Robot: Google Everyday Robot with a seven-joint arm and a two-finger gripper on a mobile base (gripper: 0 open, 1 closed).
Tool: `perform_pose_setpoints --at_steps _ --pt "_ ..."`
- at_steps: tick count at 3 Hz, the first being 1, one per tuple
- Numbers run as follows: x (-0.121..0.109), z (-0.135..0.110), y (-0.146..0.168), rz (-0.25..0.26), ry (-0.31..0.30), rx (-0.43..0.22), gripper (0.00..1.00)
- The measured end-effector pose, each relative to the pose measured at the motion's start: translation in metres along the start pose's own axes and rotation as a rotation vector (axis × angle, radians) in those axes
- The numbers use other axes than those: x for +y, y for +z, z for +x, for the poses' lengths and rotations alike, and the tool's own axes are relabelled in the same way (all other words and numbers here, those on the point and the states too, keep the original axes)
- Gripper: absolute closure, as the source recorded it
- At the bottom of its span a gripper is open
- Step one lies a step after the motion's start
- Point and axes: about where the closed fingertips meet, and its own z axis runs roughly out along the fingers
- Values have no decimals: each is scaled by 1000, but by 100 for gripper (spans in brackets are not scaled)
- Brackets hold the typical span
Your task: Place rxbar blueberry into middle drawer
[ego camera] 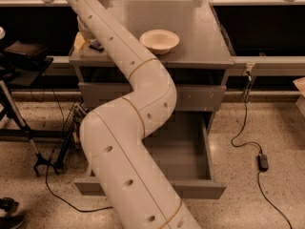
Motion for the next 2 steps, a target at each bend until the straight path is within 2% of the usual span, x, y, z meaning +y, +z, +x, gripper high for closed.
perform_pose_setpoints --at_steps 1,2 --pt "-1 2 -1 6 6 10 0" --pt "-1 2 -3 15 6 13 0"
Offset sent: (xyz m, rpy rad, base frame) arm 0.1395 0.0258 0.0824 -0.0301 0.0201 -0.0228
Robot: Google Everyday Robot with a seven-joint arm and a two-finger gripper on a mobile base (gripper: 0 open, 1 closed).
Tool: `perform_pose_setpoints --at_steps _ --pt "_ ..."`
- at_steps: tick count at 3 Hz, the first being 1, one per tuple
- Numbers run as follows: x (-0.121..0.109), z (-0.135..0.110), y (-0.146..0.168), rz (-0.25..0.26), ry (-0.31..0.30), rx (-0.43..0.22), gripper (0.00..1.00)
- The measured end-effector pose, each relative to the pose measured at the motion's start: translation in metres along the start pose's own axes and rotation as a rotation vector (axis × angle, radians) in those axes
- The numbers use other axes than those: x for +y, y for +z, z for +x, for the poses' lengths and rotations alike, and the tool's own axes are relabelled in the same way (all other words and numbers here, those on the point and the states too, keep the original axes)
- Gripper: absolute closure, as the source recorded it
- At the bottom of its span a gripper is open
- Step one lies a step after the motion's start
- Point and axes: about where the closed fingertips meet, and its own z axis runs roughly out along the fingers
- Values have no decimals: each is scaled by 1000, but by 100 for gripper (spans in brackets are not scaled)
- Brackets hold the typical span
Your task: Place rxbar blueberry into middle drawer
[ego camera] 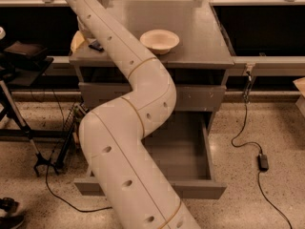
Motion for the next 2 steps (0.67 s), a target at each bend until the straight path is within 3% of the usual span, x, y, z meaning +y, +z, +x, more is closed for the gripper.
perform_pose_setpoints --at_steps 2 --pt "-8 -7 4 23 52 -32 0"
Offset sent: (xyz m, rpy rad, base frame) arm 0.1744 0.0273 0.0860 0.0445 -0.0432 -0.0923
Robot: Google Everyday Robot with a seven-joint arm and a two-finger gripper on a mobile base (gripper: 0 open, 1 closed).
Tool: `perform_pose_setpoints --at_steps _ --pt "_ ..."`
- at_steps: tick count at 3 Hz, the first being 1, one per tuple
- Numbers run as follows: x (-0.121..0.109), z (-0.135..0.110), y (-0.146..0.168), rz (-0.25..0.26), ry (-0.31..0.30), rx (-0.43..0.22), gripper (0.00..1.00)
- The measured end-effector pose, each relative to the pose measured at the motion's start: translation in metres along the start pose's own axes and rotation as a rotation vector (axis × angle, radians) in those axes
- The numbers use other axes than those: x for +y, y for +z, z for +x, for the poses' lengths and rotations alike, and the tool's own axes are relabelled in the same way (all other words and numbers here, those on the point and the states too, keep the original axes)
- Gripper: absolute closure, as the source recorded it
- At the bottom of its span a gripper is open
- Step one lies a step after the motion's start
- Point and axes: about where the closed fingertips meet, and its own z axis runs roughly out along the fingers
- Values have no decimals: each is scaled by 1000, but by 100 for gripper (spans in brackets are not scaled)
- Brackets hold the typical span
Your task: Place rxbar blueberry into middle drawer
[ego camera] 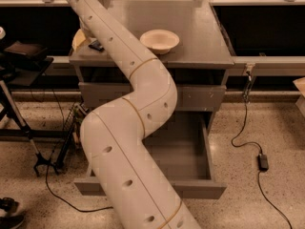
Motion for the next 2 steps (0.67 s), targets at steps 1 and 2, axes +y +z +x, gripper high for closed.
perform_pose_setpoints --at_steps 1,2 --pt "-3 -9 0 8 13 -34 0" --pt "-8 -15 1 17 33 -65 0"
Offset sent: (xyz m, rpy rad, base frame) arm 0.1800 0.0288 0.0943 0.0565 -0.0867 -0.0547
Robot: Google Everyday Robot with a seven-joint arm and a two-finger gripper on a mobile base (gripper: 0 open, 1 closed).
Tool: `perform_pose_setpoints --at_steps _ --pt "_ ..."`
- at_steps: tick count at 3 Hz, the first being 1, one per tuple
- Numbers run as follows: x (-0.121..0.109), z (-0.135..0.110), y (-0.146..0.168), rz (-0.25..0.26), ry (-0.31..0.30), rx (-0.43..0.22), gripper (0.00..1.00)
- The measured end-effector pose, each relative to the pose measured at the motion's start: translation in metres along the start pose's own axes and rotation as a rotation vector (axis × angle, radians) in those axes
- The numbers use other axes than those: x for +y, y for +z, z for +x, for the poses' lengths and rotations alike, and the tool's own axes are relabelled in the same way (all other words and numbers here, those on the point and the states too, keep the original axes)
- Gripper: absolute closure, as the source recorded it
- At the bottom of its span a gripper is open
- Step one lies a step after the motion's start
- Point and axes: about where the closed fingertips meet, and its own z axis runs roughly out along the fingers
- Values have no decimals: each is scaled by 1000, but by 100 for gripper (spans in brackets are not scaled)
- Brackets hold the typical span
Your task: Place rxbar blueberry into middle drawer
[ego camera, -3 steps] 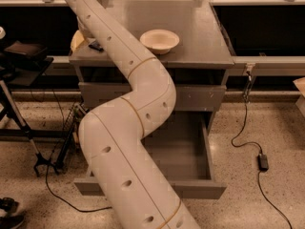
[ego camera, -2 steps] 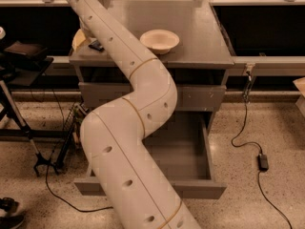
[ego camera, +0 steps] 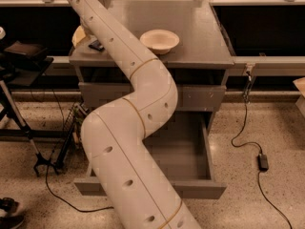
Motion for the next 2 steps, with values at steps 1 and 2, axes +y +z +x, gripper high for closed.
perform_pose_setpoints --at_steps 1,2 --pt "-4 -1 8 -1 33 -15 0" --pt "-6 2 14 -6 53 -12 0"
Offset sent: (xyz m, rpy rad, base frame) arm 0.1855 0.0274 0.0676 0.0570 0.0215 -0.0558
